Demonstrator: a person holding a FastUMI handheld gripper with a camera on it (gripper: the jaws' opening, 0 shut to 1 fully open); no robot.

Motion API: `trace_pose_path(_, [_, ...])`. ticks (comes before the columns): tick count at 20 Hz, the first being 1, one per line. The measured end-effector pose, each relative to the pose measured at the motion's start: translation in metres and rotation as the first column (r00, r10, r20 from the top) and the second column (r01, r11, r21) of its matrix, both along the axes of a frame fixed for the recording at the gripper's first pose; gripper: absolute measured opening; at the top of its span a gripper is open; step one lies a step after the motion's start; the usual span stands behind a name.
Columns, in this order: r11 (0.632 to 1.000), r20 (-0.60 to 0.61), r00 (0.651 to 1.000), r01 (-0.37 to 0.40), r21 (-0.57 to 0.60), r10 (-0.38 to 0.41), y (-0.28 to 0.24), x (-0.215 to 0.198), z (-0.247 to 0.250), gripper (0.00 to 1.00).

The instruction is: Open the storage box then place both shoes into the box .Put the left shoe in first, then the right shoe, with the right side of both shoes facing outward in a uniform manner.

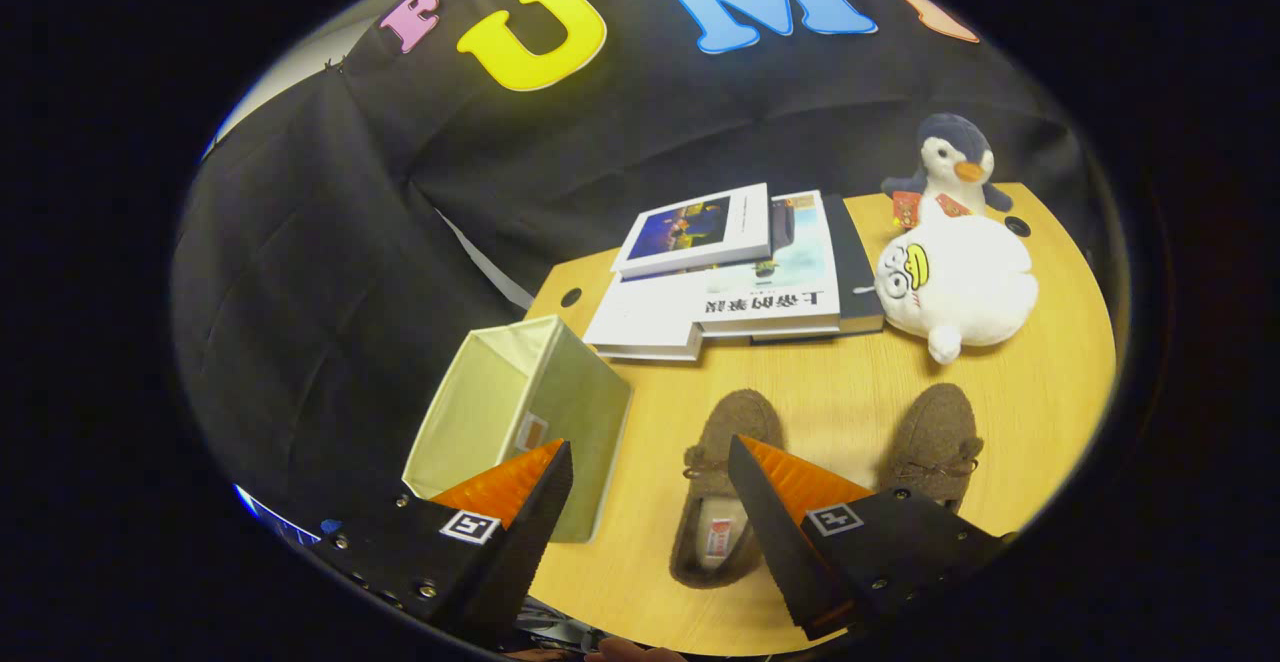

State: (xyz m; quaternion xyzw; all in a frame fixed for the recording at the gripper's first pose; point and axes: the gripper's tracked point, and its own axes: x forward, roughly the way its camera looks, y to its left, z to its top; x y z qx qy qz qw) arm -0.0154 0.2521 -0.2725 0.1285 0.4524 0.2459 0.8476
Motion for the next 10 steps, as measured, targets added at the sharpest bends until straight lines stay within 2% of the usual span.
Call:
trace_pose_path(5, [0.994,-0.053,0.999,-0.017,-0.112,0.011,-0.021,-0.013,-0.046,0.96])
trace_pose_path(10, [0.972,-0.122,0.990,-0.100,-0.215,0.074,-0.025,-0.027,-0.091,0.93])
